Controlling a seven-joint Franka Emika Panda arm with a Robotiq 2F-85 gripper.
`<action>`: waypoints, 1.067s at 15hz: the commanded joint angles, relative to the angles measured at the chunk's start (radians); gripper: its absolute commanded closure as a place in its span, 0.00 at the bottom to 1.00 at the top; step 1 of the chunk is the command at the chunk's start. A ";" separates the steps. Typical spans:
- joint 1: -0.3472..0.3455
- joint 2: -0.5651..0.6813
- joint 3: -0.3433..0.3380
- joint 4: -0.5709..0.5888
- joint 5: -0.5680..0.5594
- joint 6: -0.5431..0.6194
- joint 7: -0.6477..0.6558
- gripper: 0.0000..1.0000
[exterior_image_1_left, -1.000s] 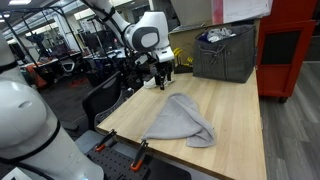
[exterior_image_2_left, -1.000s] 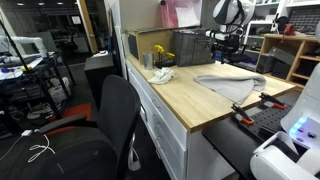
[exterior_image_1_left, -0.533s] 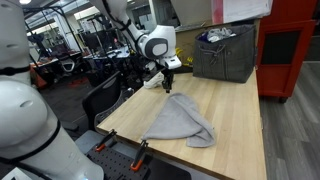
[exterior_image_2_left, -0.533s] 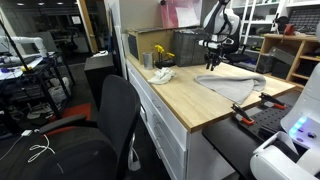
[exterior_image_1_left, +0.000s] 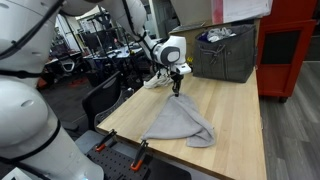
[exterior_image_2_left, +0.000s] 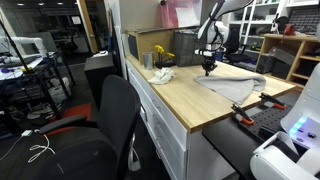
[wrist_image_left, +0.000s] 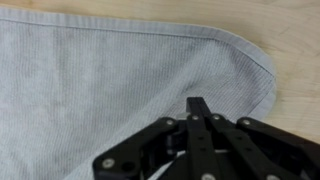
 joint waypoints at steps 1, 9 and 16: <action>0.016 0.087 -0.016 0.137 -0.017 -0.084 0.005 1.00; 0.063 0.206 -0.003 0.250 -0.035 -0.114 0.012 1.00; 0.080 0.187 0.100 0.242 0.043 -0.094 -0.018 1.00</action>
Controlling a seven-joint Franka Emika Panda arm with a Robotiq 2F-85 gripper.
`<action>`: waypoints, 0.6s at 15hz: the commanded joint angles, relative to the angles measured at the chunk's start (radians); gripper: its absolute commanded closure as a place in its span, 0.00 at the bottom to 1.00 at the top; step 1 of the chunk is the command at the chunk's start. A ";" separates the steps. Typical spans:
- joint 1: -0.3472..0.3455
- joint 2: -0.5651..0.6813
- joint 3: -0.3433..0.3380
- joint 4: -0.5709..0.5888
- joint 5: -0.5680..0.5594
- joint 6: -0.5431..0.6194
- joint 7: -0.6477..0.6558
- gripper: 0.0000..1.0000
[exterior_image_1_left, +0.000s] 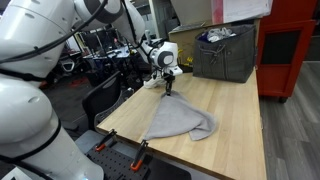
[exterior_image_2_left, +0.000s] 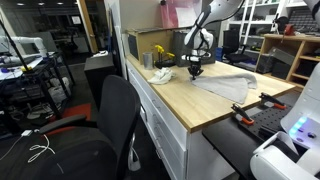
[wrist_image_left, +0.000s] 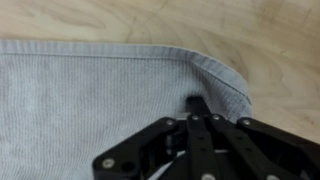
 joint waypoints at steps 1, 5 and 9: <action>0.004 0.022 0.064 0.026 0.069 -0.006 -0.029 1.00; 0.005 0.028 0.137 0.042 0.134 -0.016 -0.062 1.00; -0.004 -0.008 0.190 0.011 0.188 -0.023 -0.140 1.00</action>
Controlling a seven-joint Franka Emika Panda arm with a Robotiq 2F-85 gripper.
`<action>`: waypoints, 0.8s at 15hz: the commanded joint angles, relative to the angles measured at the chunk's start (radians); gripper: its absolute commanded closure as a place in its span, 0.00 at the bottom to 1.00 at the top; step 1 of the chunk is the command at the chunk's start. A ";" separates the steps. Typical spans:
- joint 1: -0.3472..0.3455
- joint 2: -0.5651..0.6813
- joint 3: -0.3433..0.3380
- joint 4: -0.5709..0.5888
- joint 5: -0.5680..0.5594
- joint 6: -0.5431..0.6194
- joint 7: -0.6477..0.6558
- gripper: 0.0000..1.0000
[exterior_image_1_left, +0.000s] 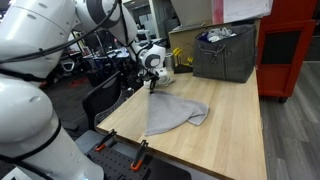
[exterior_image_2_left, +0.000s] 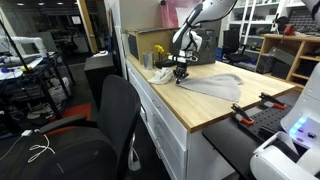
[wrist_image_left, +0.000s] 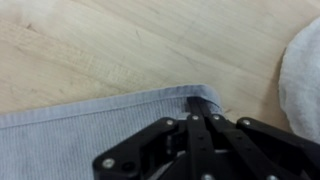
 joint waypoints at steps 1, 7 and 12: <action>-0.019 -0.046 0.032 -0.027 0.067 -0.021 -0.099 1.00; -0.029 -0.255 -0.002 -0.219 0.106 0.012 -0.171 1.00; -0.021 -0.436 -0.079 -0.384 0.084 -0.002 -0.130 1.00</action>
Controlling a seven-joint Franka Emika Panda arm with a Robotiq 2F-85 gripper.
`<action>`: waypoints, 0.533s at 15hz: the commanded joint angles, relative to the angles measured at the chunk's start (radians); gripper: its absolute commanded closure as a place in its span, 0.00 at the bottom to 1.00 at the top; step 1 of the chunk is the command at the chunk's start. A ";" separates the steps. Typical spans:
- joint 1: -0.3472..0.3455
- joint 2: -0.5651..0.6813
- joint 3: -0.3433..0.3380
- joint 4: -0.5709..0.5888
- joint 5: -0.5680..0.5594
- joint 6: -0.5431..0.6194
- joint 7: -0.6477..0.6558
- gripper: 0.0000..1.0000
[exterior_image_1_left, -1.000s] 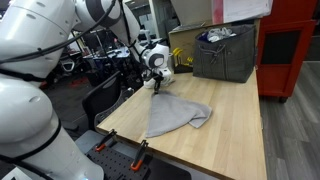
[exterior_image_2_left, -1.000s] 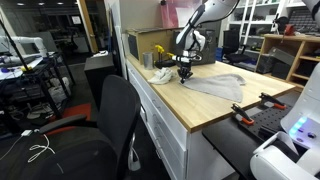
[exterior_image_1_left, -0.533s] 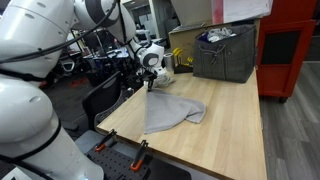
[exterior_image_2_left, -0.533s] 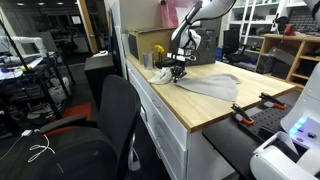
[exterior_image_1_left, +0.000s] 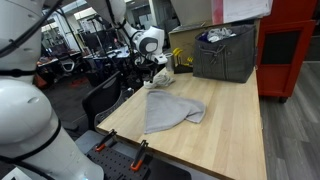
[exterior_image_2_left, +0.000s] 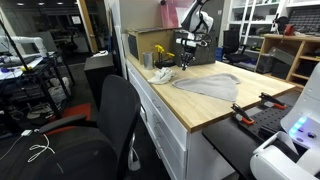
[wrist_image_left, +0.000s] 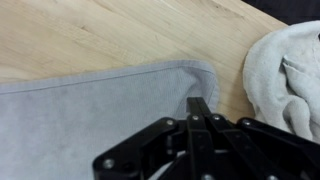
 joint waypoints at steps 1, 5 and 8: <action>-0.001 -0.152 -0.051 -0.172 0.014 -0.007 0.001 1.00; 0.000 -0.204 -0.103 -0.276 -0.027 -0.020 0.000 1.00; 0.008 -0.212 -0.142 -0.321 -0.087 -0.017 0.027 1.00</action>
